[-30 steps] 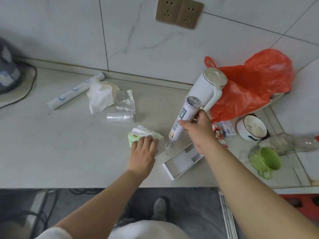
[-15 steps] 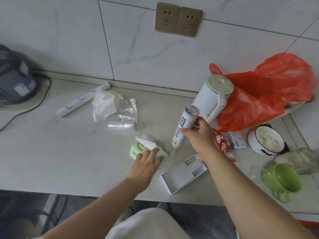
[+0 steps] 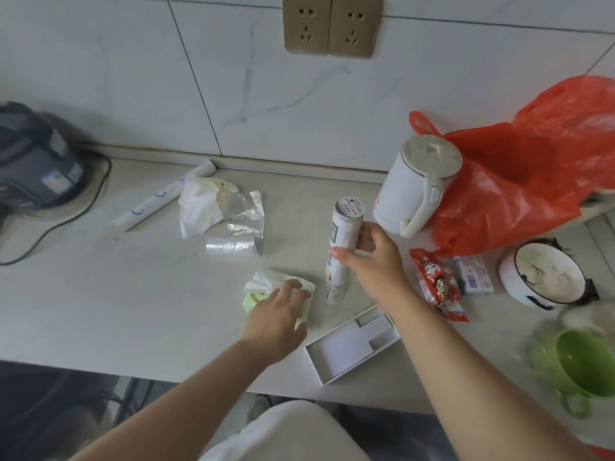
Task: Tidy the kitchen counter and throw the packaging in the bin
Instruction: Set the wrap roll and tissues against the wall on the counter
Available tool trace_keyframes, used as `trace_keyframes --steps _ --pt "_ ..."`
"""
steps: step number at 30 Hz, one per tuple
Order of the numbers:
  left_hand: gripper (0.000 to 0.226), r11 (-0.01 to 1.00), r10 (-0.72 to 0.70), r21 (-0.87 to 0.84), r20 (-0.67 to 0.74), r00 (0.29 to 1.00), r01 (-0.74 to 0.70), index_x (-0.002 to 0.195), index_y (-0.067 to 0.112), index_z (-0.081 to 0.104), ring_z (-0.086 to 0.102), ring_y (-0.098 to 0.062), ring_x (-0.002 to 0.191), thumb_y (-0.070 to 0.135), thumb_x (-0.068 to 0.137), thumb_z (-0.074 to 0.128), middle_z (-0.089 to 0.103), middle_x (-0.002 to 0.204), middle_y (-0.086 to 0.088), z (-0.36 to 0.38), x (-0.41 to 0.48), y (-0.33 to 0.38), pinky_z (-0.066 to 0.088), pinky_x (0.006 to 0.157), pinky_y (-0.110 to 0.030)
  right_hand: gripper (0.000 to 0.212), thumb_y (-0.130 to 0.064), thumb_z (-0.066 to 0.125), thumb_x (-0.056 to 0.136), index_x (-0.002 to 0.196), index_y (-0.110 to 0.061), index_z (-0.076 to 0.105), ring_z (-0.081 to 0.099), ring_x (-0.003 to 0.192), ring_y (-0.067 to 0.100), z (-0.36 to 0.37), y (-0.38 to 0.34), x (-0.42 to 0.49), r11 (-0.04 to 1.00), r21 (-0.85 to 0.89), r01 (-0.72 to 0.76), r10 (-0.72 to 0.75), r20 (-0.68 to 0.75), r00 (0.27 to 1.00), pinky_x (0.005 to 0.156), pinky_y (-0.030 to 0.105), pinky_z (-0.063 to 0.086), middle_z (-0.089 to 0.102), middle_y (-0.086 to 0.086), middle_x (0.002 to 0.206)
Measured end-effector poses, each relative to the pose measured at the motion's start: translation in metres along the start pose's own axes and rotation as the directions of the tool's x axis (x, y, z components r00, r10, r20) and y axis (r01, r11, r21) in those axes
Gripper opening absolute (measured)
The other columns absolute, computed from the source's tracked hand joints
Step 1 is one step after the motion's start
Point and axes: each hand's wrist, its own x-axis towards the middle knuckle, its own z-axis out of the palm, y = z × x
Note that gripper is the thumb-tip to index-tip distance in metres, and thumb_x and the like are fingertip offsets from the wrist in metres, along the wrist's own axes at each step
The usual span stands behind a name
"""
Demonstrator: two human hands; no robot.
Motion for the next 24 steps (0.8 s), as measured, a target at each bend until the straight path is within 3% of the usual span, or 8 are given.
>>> trace_keyframes --steps 2,4,7,9,11,18,22,24 --pt "0.048 0.995 -0.016 -0.104 -0.166 0.986 -0.001 0.119 0.021 0.058 0.058 -0.019 0.104 0.034 0.076 0.072 0.052 0.124 0.005 -0.012 0.007 0.006 0.053 0.061 -0.035 0.040 -0.024 0.087 0.072 0.104 -0.032 0.064 0.064 0.091 -0.007 -0.002 -0.002 0.005 1.000 0.009 -0.005 0.005 0.001 1.000 0.079 0.019 0.049 0.072 -0.017 0.101" --pt "0.046 0.982 -0.032 -0.187 -0.273 0.961 -0.020 0.118 0.020 0.059 0.056 -0.016 0.106 0.034 0.077 0.075 0.055 0.120 0.007 -0.024 0.018 0.012 0.053 0.068 -0.033 0.041 -0.025 0.087 0.071 0.105 -0.032 0.065 0.065 0.092 -0.006 -0.003 -0.008 0.009 1.000 0.020 0.013 -0.013 0.006 1.000 0.081 0.021 0.050 0.072 -0.018 0.100" --pt "0.056 0.932 -0.098 -0.362 -0.296 0.950 -0.017 0.128 0.019 0.055 0.052 -0.013 0.112 0.036 0.080 0.077 0.055 0.123 0.011 -0.043 0.042 0.022 0.045 0.088 -0.025 0.041 -0.028 0.087 0.070 0.104 -0.034 0.065 0.065 0.094 -0.007 0.001 -0.027 0.016 0.997 0.032 0.065 -0.066 0.053 0.996 0.081 0.019 0.048 0.072 -0.021 0.100" --pt "0.061 0.854 -0.188 -0.519 -0.259 0.947 0.028 0.132 0.026 0.050 0.050 -0.002 0.115 0.043 0.080 0.076 0.055 0.123 0.018 -0.054 0.056 0.027 0.038 0.091 -0.013 0.040 -0.030 0.086 0.069 0.102 -0.036 0.065 0.065 0.096 -0.004 0.006 -0.040 0.018 0.995 0.031 0.094 -0.097 0.099 0.990 0.084 0.022 0.050 0.072 -0.020 0.101" --pt "0.060 0.768 -0.260 -0.637 -0.221 0.940 0.063 0.131 0.032 0.048 0.052 0.002 0.115 0.048 0.079 0.073 0.059 0.121 0.021 -0.063 0.066 0.028 0.038 0.091 -0.012 0.039 -0.030 0.086 0.069 0.101 -0.036 0.065 0.066 0.096 -0.003 0.012 -0.051 0.019 0.992 0.052 0.119 -0.124 0.115 0.986 0.083 0.023 0.051 0.073 -0.019 0.100" --pt "0.043 0.732 -0.275 -0.681 -0.349 0.896 -0.041 0.121 0.036 0.057 0.059 -0.004 0.110 0.033 0.083 0.076 0.064 0.113 0.024 -0.089 0.065 0.008 0.039 0.090 -0.009 0.040 -0.028 0.086 0.070 0.105 -0.026 0.066 0.069 0.102 0.013 0.026 -0.072 0.018 0.978 0.183 0.101 -0.127 0.133 0.983 0.091 0.047 0.057 0.074 -0.006 0.104" --pt "0.043 0.675 -0.378 -0.738 -0.359 0.853 -0.012 0.120 0.032 0.056 0.060 -0.003 0.109 0.028 0.083 0.077 0.064 0.111 0.023 -0.101 0.057 -0.012 0.049 0.090 -0.024 0.062 -0.042 0.085 0.063 0.119 -0.034 0.060 0.061 0.106 -0.003 0.037 -0.072 0.015 0.990 0.078 0.119 -0.129 0.137 0.982 0.090 0.026 0.051 0.067 -0.014 0.114" --pt "0.044 0.669 -0.438 -0.742 -0.363 0.823 0.029 0.118 0.034 0.054 0.059 0.002 0.106 0.027 0.082 0.079 0.061 0.108 0.027 -0.106 0.048 -0.028 0.051 0.087 -0.025 0.065 -0.039 0.086 0.064 0.123 -0.035 0.057 0.058 0.110 -0.002 0.046 -0.064 0.015 0.993 -0.023 0.112 -0.106 0.163 0.981 0.093 0.027 0.049 0.064 -0.013 0.118"
